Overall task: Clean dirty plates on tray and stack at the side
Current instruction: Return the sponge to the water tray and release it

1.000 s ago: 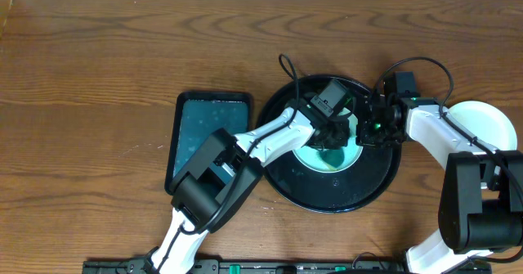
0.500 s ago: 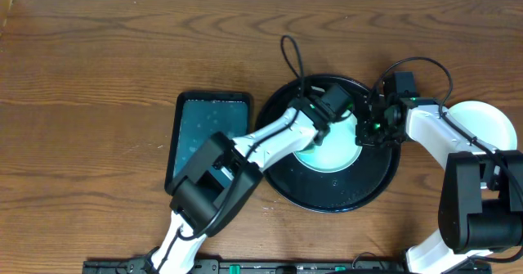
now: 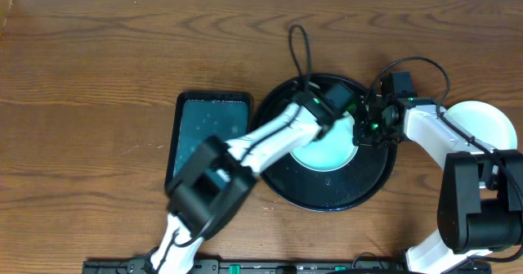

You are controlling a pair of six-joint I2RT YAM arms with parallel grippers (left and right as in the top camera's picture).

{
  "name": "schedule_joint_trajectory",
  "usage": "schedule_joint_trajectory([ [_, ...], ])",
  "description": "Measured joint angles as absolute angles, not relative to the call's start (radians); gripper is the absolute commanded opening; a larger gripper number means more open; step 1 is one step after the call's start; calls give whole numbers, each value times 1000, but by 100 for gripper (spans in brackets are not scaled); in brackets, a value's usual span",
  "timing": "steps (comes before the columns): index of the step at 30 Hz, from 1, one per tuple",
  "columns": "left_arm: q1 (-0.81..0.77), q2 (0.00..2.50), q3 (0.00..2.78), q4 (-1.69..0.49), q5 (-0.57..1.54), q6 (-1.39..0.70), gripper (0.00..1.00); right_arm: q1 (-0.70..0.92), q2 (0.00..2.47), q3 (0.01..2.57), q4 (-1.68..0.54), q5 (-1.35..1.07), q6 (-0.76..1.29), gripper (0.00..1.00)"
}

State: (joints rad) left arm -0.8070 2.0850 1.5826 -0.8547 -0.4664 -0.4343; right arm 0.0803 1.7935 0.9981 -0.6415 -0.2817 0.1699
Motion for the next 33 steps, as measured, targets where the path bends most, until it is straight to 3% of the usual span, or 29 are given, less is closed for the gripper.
schedule_joint_trajectory([
  [4,-698,1917,1582,-937,-400,-446,31,80,1790,999,-644,-280,170,1],
  [9,-549,1774,1582,-1034,-303,-448,31,81,1751,993,-659,-262,156,1],
  [17,-348,1776,1415,-993,-74,-399,31,149,1480,986,-702,-76,125,1],
  [19,-312,1781,1357,-973,-31,-383,36,183,1436,986,-713,-39,123,1],
  [25,-259,1784,1303,-965,29,-353,54,195,1453,986,-710,-24,112,30],
  [30,-259,1783,1303,-965,90,-332,61,123,1580,986,-671,-155,83,38],
  [33,-259,1756,1302,-973,112,-327,68,78,1669,986,-643,-243,62,37],
])
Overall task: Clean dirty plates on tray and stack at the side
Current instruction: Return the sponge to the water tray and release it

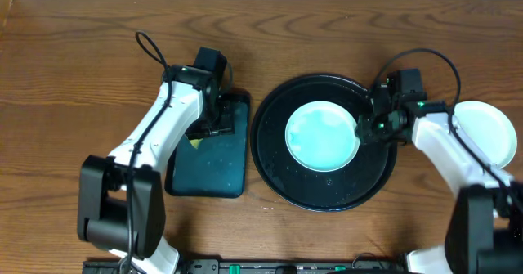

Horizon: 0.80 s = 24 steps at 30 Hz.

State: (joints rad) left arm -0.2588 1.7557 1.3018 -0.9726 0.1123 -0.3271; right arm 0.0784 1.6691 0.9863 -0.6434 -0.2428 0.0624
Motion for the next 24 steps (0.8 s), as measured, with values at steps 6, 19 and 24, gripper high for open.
schedule_joint_trajectory([
  [6,-259,1567,1302,-976,130,-293,77,56,1763,986,-588,-310,43,21],
  [19,-259,1520,1302,-977,133,-282,82,61,1781,986,-530,-318,37,1],
  [24,-259,1520,1302,-977,133,-282,82,72,1740,980,-544,-284,36,1],
])
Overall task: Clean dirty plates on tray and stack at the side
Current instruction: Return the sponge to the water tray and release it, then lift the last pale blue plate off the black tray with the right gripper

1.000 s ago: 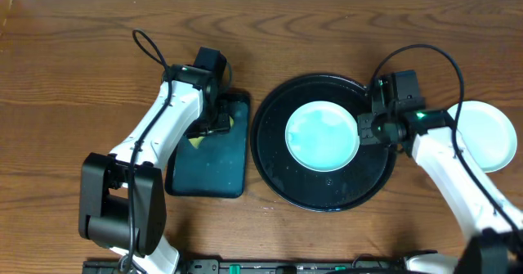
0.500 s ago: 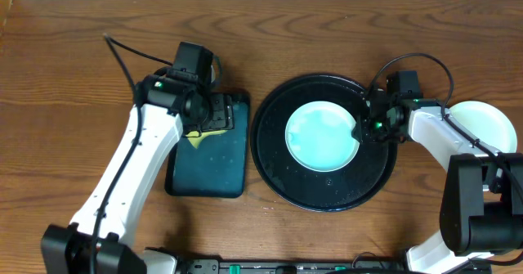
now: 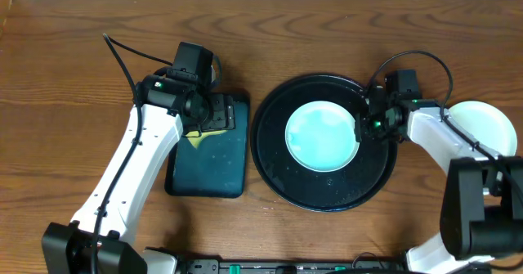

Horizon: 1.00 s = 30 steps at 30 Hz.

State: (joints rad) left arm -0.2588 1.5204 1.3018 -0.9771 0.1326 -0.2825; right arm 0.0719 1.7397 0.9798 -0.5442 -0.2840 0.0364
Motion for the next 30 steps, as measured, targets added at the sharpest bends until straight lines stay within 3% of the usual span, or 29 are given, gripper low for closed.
schedule_joint_trajectory([
  [7,-259,1520,1302,-977,133,-282,82,96,1572,982,-553,-215,36,5],
  [8,-259,1520,1302,-977,133,-282,81,96,1573,982,-556,-211,36,6],
  [9,-259,1520,1302,-977,133,-282,82,96,1582,982,-558,-208,37,1],
  [25,-259,1520,1302,-977,133,-282,82,96,1705,975,-532,-260,36,1],
  [30,-259,1520,1302,-977,133,-282,82,96,1771,969,-502,-276,36,9],
])
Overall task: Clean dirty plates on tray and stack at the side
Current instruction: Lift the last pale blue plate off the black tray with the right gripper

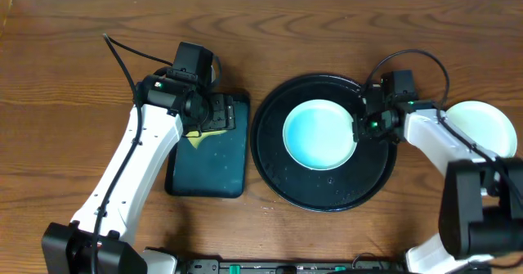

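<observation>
A light blue plate [317,135] lies on the round black tray [327,196] in the middle of the table. My right gripper [360,128] is at the plate's right rim, shut on it. My left gripper [222,115] hovers over the top of a dark rectangular tray [212,172] on the left and looks open. A yellow sponge [196,137] lies on that tray, partly under the gripper. A white plate [482,131] sits on the table at the far right, partly behind my right arm.
Bare wooden table surrounds both trays. My left arm runs from the near edge up to the rectangular tray. My right arm crosses in front of the white plate. Cables loop above both wrists.
The blue plate has shifted slightly to the left on the round tray, with my right gripper still at its rim. My left arm and the sponge have not moved.
First my left gripper reached across onto the blue plate while my right gripper held the plate's rim. Then the left gripper was over the rectangular tray with the yellow sponge beneath it. It has stayed there, and my right gripper has kept its hold on the plate.
</observation>
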You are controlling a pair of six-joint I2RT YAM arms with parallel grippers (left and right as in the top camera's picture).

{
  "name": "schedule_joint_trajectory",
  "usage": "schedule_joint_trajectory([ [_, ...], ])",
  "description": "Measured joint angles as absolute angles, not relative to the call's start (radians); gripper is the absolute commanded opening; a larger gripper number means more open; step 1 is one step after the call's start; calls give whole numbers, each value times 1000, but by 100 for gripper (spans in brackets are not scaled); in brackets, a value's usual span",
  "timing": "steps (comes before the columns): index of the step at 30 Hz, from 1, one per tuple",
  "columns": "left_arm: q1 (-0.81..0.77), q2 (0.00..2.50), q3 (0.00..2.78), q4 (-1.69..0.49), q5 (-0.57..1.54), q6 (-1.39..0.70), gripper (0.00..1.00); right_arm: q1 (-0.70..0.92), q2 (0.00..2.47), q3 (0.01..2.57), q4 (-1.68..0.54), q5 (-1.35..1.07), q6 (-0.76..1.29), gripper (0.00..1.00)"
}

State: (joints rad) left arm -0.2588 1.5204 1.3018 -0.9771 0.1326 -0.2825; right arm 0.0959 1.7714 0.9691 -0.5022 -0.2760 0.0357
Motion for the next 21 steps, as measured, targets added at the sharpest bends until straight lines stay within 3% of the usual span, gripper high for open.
schedule_joint_trajectory([
  [2,-259,1520,1302,-977,133,-282,82,96,1794,968,-495,-294,34,18],
  [4,-259,1520,1302,-978,133,-282,82,96,1794,968,-492,-308,34,20],
  [7,-259,1520,1302,-977,133,-282,82,96,1797,968,-488,-314,28,1],
  [16,-259,1520,1302,-978,133,-282,82,98,1780,986,-542,-283,44,1],
  [21,-259,1520,1302,-978,133,-282,82,143,1610,989,-617,-125,44,1],
])
